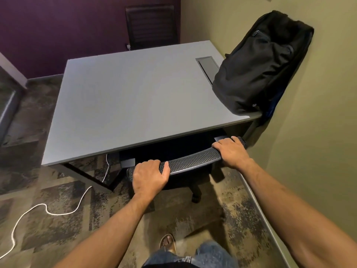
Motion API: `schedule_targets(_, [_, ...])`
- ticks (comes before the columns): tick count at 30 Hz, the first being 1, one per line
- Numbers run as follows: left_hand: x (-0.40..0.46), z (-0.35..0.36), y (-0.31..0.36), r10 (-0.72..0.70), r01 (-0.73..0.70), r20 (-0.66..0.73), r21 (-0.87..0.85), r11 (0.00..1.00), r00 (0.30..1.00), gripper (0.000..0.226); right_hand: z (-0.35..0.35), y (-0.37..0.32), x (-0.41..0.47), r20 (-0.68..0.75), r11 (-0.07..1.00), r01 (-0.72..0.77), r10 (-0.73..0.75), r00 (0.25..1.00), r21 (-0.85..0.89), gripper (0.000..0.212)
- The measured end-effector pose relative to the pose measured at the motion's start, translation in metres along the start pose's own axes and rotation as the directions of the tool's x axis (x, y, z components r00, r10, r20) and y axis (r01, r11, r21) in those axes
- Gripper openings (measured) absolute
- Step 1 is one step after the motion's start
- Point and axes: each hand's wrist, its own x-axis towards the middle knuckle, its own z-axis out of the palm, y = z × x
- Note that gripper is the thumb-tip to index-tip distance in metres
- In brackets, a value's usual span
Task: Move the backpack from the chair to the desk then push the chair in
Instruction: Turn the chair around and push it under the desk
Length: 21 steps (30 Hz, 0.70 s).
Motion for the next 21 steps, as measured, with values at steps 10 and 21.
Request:
schedule_targets(10, [0.037,0.005,-0.003,-0.037,0.036,-0.019,-0.041,0.999,0.999,0.049,-0.006,0.016,0.035,-0.058,0.995,0.096,-0.096,0.994,-0.010,0.041])
schedule_targets(21, [0.076,0.010,-0.014,-0.051,0.047,-0.069,-0.059,0.997,0.996,0.045,-0.015,0.025,0.068,-0.105,0.982,0.184,-0.178,0.978,0.045,0.046])
